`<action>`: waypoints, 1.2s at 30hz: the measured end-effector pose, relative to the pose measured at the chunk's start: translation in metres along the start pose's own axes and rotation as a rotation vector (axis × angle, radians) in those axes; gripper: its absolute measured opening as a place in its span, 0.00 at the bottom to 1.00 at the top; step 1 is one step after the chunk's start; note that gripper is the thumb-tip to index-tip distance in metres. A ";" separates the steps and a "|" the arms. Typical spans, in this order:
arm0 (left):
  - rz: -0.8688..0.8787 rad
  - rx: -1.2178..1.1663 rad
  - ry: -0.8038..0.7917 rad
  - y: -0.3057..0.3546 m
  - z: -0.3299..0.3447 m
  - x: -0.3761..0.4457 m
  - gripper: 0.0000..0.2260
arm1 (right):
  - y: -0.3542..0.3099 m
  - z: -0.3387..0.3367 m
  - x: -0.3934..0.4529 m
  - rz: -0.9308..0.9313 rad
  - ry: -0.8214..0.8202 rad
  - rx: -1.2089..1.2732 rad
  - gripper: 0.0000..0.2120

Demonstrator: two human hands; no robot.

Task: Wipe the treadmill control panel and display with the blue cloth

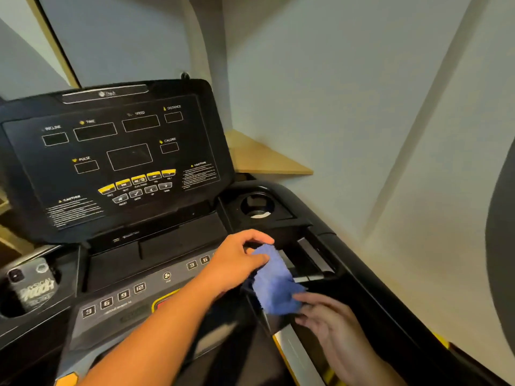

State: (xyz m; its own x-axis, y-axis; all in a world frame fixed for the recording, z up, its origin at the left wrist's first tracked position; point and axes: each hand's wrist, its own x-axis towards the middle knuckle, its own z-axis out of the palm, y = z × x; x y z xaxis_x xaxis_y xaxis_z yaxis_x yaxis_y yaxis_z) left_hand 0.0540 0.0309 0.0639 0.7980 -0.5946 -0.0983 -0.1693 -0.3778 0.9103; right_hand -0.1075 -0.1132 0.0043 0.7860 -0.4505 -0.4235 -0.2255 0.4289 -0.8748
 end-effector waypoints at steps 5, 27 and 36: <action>0.084 0.277 -0.093 0.002 0.052 0.062 0.11 | 0.014 -0.028 0.025 0.114 0.142 0.146 0.12; 0.133 1.178 -0.290 -0.044 0.100 0.040 0.30 | 0.032 -0.048 0.100 -0.727 -0.031 -1.056 0.17; 0.150 1.095 -0.157 -0.036 0.060 0.017 0.31 | 0.036 -0.046 0.117 -0.702 -0.116 -1.254 0.21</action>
